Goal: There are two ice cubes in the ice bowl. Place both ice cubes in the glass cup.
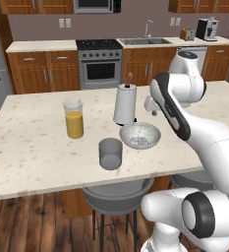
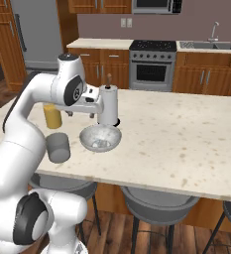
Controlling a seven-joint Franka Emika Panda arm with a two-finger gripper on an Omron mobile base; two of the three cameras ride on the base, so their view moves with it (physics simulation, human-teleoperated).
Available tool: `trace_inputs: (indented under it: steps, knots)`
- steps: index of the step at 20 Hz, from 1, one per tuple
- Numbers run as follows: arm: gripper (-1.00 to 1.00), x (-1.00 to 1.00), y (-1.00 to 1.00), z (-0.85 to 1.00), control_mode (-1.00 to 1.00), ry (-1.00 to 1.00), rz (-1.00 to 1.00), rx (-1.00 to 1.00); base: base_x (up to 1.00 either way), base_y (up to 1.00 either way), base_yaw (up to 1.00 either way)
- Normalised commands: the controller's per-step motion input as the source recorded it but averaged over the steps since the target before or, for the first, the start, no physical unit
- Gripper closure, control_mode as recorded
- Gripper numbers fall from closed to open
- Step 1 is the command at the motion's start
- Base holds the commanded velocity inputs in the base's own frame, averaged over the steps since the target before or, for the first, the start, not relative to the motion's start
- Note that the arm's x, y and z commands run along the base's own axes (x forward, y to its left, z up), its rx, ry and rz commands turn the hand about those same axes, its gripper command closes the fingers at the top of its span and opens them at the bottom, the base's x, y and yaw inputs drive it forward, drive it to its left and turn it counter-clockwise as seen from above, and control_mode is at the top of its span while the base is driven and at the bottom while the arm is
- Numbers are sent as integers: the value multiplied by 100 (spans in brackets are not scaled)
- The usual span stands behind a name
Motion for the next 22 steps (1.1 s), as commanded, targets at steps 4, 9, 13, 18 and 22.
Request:
trace_inputs:
  steps: [4,9,13,18,22]
  knots:
    - [-100,19,-10,0,-100,0,0,0,0,0,0]
    - [-100,20,-19,0,-100,0,0,0,0,0,0]
    - [-100,21,-20,-1,-100,0,0,0,0,0,0]
    - [-100,38,-2,-1,-100,1,-2,0,0,0,0]
    - [-100,40,2,-4,-100,2,-7,0,0,0,0]
